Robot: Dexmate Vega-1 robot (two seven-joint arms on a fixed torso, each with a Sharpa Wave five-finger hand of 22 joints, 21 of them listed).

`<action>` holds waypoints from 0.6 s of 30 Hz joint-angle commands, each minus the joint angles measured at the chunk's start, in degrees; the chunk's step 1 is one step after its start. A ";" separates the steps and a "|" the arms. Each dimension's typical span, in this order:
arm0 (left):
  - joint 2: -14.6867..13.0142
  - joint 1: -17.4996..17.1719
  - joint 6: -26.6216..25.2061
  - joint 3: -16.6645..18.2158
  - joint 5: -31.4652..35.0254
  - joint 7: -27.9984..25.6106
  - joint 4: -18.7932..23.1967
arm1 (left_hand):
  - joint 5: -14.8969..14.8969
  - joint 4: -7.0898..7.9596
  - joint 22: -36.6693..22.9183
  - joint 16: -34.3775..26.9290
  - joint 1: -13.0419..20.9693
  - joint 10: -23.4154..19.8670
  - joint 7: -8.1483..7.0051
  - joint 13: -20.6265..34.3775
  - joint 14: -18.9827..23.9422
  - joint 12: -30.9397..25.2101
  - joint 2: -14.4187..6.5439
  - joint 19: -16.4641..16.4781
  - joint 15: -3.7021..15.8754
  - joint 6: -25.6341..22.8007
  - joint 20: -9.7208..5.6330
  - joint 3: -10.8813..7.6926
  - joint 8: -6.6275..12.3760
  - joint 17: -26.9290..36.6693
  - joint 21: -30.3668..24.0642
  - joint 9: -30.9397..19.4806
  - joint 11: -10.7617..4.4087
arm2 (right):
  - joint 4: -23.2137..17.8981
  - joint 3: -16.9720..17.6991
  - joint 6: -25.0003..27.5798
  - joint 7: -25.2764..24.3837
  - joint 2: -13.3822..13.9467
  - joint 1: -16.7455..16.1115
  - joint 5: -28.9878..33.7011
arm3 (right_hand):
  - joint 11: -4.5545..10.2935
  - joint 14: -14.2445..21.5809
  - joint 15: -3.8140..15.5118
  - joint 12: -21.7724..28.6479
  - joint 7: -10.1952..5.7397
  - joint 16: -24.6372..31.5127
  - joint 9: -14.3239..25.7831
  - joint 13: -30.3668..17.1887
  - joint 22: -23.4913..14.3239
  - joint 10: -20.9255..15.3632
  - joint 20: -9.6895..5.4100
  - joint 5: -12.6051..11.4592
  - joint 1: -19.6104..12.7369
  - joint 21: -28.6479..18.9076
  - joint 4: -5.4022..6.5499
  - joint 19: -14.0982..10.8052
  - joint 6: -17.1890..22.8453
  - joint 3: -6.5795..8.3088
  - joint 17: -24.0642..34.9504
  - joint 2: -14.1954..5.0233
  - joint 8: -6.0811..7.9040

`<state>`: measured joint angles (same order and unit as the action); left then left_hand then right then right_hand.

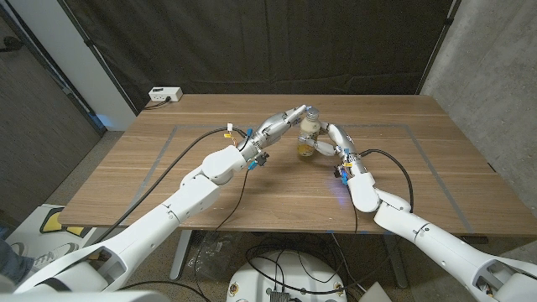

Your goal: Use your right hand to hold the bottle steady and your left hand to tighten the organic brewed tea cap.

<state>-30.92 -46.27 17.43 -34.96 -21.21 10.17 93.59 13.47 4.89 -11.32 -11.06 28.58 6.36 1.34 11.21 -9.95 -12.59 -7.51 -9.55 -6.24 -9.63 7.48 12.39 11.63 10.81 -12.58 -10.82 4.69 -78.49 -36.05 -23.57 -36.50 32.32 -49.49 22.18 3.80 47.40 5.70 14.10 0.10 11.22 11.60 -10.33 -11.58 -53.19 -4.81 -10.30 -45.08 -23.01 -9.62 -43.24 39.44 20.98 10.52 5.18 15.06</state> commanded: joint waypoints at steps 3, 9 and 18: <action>-0.83 -2.43 -1.34 1.84 0.47 -4.38 2.35 | -0.32 -0.15 -0.23 0.01 0.10 0.02 0.01 -0.01 -1.96 0.11 -0.28 -9.40 0.06 -0.02 0.22 0.21 0.09 0.11 -0.55 -0.16 -0.11 | 1.11 0.16 -0.73 0.88 -0.05 0.60 -1.07 | 0.63 0.58 5.67 -0.02 -4.21 -0.13 0.10 -0.25 -0.28 -0.72 -4.58 0.08 -10.33 -0.35 0.52 0.26 4.59 0.70 0.31 -10.75 -0.31; -1.18 -3.17 -0.21 1.99 0.34 -4.18 3.03 | -0.35 -0.13 -0.23 0.01 0.14 0.04 0.00 -0.01 -1.96 0.13 -0.32 -9.43 0.06 -0.02 0.21 0.20 0.07 0.11 -0.54 -0.16 -0.10 | 1.41 0.03 -0.50 1.13 -0.40 0.92 -1.23 | 0.52 0.55 5.71 -0.10 -4.18 -0.14 0.11 -0.25 -0.29 -0.74 -4.58 0.11 -10.37 -0.41 0.58 0.27 4.67 0.72 0.32 -10.74 -0.36; -1.98 -4.34 0.93 2.01 0.27 -3.45 4.46 | -0.40 -0.20 -0.23 0.14 0.39 0.30 -0.31 -0.01 -2.27 0.25 -0.44 -9.37 0.66 -0.30 0.22 0.13 0.15 0.10 -0.60 -0.17 -0.91 | 2.09 -0.54 -0.46 1.46 -0.96 1.50 -1.24 | 0.55 0.57 5.66 -0.21 -4.10 -0.13 0.12 -0.26 -0.29 -0.79 -4.58 0.15 -10.37 -0.48 0.67 0.32 4.70 0.74 0.34 -10.74 -0.47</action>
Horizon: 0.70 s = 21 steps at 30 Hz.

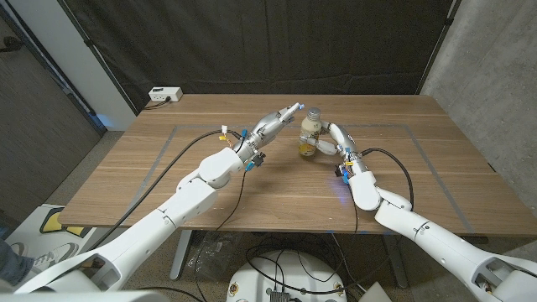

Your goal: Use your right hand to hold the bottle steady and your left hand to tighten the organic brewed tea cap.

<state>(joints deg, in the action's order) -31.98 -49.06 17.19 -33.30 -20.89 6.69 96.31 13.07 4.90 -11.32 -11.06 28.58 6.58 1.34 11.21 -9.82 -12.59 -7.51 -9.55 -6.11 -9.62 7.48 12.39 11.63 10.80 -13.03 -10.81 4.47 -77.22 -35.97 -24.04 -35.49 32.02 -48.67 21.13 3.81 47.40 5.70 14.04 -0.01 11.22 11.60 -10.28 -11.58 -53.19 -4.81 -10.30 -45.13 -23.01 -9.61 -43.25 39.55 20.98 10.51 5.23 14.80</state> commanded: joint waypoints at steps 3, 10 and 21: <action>-0.97 -1.63 0.93 0.30 -0.27 0.22 1.75 | -0.01 -0.25 -0.22 0.15 0.54 0.13 -0.35 -0.01 -2.44 0.27 -0.47 -9.49 0.53 -0.34 0.23 0.08 0.15 0.10 -0.11 -0.17 -0.62 | 1.02 -0.81 -0.18 0.41 -0.78 0.86 -0.09 | 0.55 0.57 5.61 -0.18 -4.01 -0.12 0.14 -0.31 -0.30 -0.84 -4.58 0.16 -10.31 -0.52 0.70 0.32 4.62 0.75 0.35 -10.76 -0.25; -1.12 -1.82 0.79 0.36 -0.38 0.27 1.89 | -0.03 -0.35 -0.22 0.15 0.80 0.14 -0.24 0.00 -2.48 0.28 -0.52 -9.51 0.34 -0.56 0.25 0.02 0.20 0.09 -0.11 -0.18 -0.43 | 0.77 -0.89 0.14 0.30 -0.81 0.77 0.00 | 0.59 0.54 5.53 -0.27 -4.00 -0.14 0.15 -0.32 -0.30 -0.85 -4.54 0.18 -10.29 -0.58 0.75 0.34 4.68 0.73 0.35 -10.69 -0.32; -1.40 -1.76 0.52 0.44 -0.02 0.17 2.07 | -0.08 -0.43 -0.21 0.15 1.07 0.18 0.20 0.00 -2.51 0.30 -0.58 -9.70 0.20 -1.01 0.25 -0.05 0.33 0.10 -0.07 -0.18 -0.14 | 0.54 -0.86 0.47 0.14 -0.90 0.54 -0.26 | 0.61 0.51 5.53 -0.40 -3.98 -0.15 0.17 -0.33 -0.30 -0.95 -4.52 0.19 -10.29 -0.70 0.84 0.37 4.74 0.75 0.37 -10.66 -0.47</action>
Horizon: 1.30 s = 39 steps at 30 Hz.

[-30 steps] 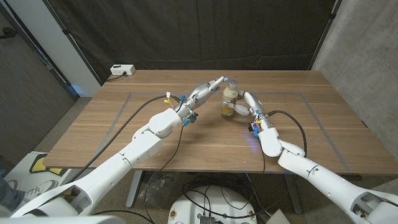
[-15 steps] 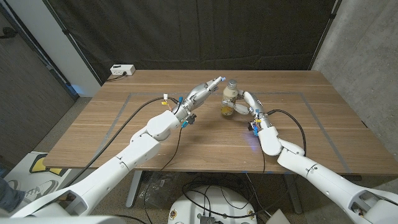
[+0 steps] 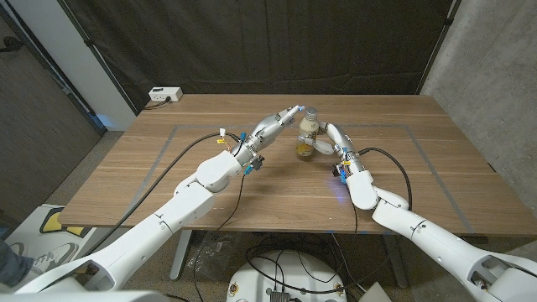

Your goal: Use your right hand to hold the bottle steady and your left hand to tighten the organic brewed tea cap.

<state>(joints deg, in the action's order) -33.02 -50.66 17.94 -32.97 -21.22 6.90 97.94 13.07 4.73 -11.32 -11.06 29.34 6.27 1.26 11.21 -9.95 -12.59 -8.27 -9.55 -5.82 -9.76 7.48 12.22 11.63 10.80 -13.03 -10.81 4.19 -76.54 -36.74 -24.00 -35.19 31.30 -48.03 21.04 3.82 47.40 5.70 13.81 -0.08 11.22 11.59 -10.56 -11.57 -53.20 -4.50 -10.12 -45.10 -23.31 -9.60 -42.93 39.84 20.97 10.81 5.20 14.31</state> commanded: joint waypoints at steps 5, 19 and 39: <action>-0.53 -0.01 -0.74 0.10 0.89 -0.38 0.56 | -0.10 -0.29 -0.22 0.18 0.45 0.56 0.59 0.01 -2.51 0.32 0.13 -9.79 -0.16 -1.65 0.28 0.09 0.59 0.11 -0.05 -0.19 0.18 | -0.06 -0.15 0.36 -0.17 -0.25 -0.08 -0.22 | 0.52 0.53 5.60 -0.21 -3.90 -0.13 0.18 -0.05 -0.31 -0.96 -4.86 0.02 -10.31 -0.43 0.87 0.08 4.44 0.76 0.08 -10.64 -0.04; -1.15 -0.65 -2.33 0.34 5.12 -4.28 2.23 | -0.18 -0.30 -0.23 0.27 0.69 0.84 1.05 0.01 -2.92 0.42 0.01 -10.15 -0.01 -2.48 0.29 0.02 0.74 0.14 0.04 -0.18 -0.17 | -0.08 -0.15 0.54 -0.22 -0.29 -0.15 -0.37 | 0.53 0.60 5.70 -0.33 -3.96 -0.09 0.20 -0.06 -0.31 -1.05 -4.87 0.04 -10.31 -0.53 0.96 0.15 4.44 0.80 0.11 -10.69 -0.19; -0.66 0.47 -1.98 -0.32 3.97 -2.17 0.85 | -0.33 -0.16 -0.26 0.15 0.93 0.91 0.89 0.03 -3.20 0.36 -0.10 -10.50 0.01 -2.72 0.00 0.00 0.48 0.20 0.01 -0.18 -0.20 | -0.94 -0.10 0.82 -0.82 0.00 -0.62 0.25 | 0.66 0.70 5.61 -0.53 -3.97 -0.05 0.23 -0.07 -0.32 -1.13 -4.87 0.05 -10.34 -0.71 1.02 0.19 4.57 0.85 0.14 -10.68 -0.38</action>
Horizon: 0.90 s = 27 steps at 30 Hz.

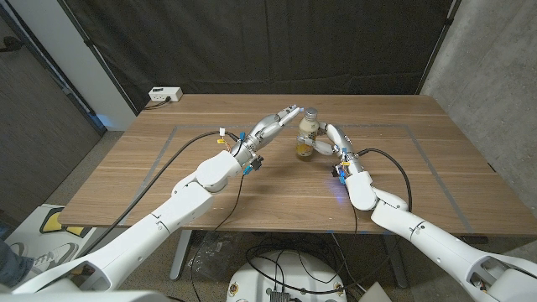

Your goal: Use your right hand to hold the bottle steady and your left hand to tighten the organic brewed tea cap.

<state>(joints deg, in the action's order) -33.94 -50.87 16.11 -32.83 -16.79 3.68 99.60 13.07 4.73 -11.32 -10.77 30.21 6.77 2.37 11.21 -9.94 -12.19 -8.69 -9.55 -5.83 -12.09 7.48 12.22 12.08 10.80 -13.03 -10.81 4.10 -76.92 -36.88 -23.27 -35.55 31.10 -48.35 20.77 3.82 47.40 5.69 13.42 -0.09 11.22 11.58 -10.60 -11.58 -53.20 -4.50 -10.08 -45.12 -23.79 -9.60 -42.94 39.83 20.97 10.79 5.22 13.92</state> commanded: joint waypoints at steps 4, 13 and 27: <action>0.46 1.15 -0.10 -0.74 -0.64 1.65 -1.23 | -0.38 -0.11 -0.27 -0.10 0.10 0.65 -0.08 0.03 -3.42 0.04 0.29 -10.91 0.01 -0.37 0.09 0.01 -0.07 0.21 0.13 -0.19 -0.04 | -0.93 0.08 0.30 -0.72 0.24 -0.49 0.78 | 0.66 0.69 5.67 -0.17 -3.95 -0.06 0.25 -0.02 -0.31 -1.14 -4.88 0.00 -10.36 -0.26 1.00 0.21 4.54 0.88 0.15 -10.71 -0.03; 1.29 2.47 0.80 -1.46 -1.01 3.21 -2.68 | -0.44 -0.01 -0.28 -0.15 0.19 0.63 0.10 0.04 -3.46 0.00 0.28 -10.88 -0.03 -0.60 0.08 0.02 -0.15 0.23 0.03 -0.20 -0.08 | -2.88 0.87 1.31 -1.31 1.19 -1.63 1.22 | 0.60 0.76 5.72 -0.25 -3.96 -0.06 0.26 -0.03 -0.31 -1.22 -4.91 -0.05 -10.79 -0.37 0.79 0.18 4.68 1.11 0.13 -10.79 -0.09; 2.99 5.34 0.63 -2.63 -0.70 4.70 -4.79 | -0.48 0.10 -0.29 -0.20 0.37 0.64 -0.21 0.03 -3.45 -0.03 0.26 -10.87 0.06 -0.68 0.12 0.03 -0.31 0.23 -0.08 -0.21 -0.21 | -4.17 1.33 1.77 -0.77 2.11 -2.68 1.22 | 0.71 0.87 5.85 -0.38 -4.07 -0.05 0.29 -0.03 -0.32 -1.28 -5.01 -0.10 -11.34 -0.53 0.62 0.19 4.90 1.42 0.13 -10.95 -0.16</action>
<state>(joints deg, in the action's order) -32.33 -47.79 16.87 -34.61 -17.57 7.37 96.73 12.58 4.73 -11.32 -10.77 30.44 7.00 2.37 11.21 -9.94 -12.19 -8.15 -9.54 -5.83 -12.71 7.48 12.23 11.85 10.80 -13.02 -10.80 3.87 -80.06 -35.96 -21.91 -36.56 32.56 -50.26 21.88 3.72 47.75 6.03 12.98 -0.08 11.22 11.58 -10.56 -11.58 -53.71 -4.50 -9.90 -45.59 -23.79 -9.46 -42.94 40.24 21.62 10.79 5.69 13.82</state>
